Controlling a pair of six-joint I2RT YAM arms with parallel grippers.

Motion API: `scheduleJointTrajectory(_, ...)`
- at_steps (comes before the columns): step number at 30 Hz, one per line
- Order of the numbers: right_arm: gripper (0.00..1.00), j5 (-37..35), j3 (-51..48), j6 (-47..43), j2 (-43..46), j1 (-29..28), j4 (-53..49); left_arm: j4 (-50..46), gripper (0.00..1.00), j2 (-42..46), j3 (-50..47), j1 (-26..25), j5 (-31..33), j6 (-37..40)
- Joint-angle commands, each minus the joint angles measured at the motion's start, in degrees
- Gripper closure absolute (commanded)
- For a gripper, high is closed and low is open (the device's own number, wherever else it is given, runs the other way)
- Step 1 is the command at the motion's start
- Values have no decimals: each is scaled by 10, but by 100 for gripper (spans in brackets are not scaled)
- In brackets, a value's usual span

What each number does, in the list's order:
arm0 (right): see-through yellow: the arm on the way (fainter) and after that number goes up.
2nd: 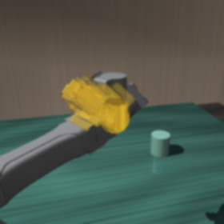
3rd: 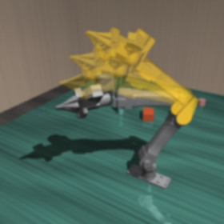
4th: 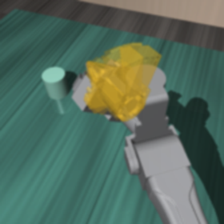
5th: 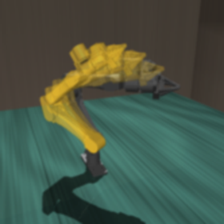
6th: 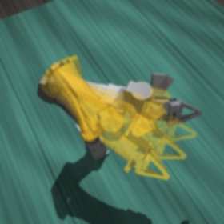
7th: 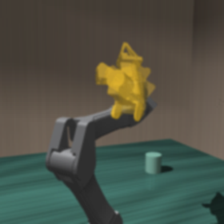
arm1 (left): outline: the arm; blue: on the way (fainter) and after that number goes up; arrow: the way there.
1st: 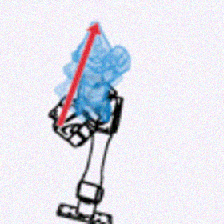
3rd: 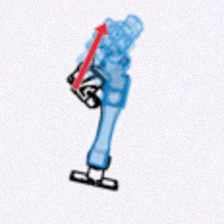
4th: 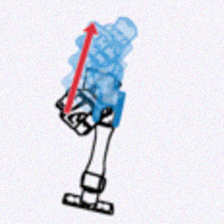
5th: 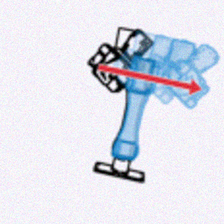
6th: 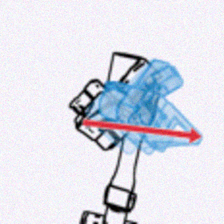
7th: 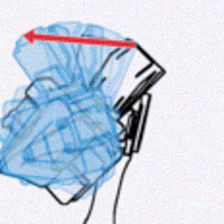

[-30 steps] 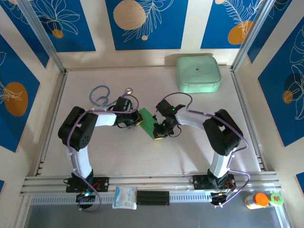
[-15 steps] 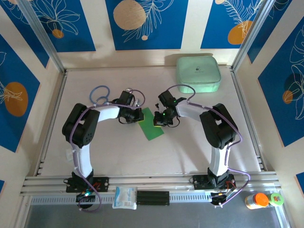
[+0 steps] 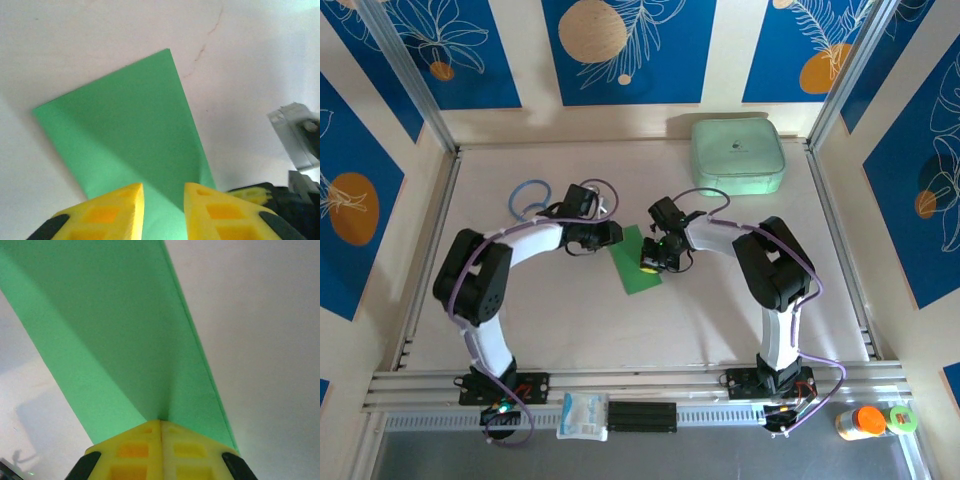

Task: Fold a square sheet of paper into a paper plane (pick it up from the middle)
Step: Rotate the paper at the center of the table, then fold the triangle a second time at the center of the table.

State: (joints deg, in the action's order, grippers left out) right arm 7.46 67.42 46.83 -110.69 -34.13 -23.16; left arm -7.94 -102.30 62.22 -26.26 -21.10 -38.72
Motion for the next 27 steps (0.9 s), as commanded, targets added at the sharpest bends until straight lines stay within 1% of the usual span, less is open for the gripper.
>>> scheduleJointTrajectory(1, 97, -49, -33, 117, -8, -4, -9, 48, 67, 36, -45, -9, 25, -102)
scheduleJointTrajectory(5, 97, -20, -19, 154, 4, -3, 17, 93, 66, 37, -70, -22, -7, -144)
scheduleJointTrajectory(7, 97, -4, -11, 150, 12, -1, 29, 97, 66, 25, -69, -27, -16, -148)
scheduleJointTrajectory(9, 94, 15, -8, 140, 26, 4, 40, 95, 68, 15, -65, -30, -17, -148)
scheduleJointTrajectory(11, 90, 30, -17, 129, 47, 11, 54, 91, 70, 4, -59, -32, -19, -147)
scheduleJointTrajectory(14, 80, 54, -38, 106, 81, 18, 70, 87, 73, -13, -45, -33, -27, -144)
scheduleJointTrajectory(18, 68, 74, -64, 72, 104, 30, 52, 75, 76, -32, -30, -34, -23, -137)
scheduleJointTrajectory(20, 62, 73, -81, 59, 114, 37, 44, 70, 77, -37, -29, -34, -18, -136)
scheduleJointTrajectory(23, 55, 75, -101, 32, 123, 49, 32, 65, 79, -46, -28, -34, -9, -133)
scheduleJointTrajectory(27, 52, 74, -111, -5, 128, 58, 17, 63, 80, -58, -30, -34, -4, -135)
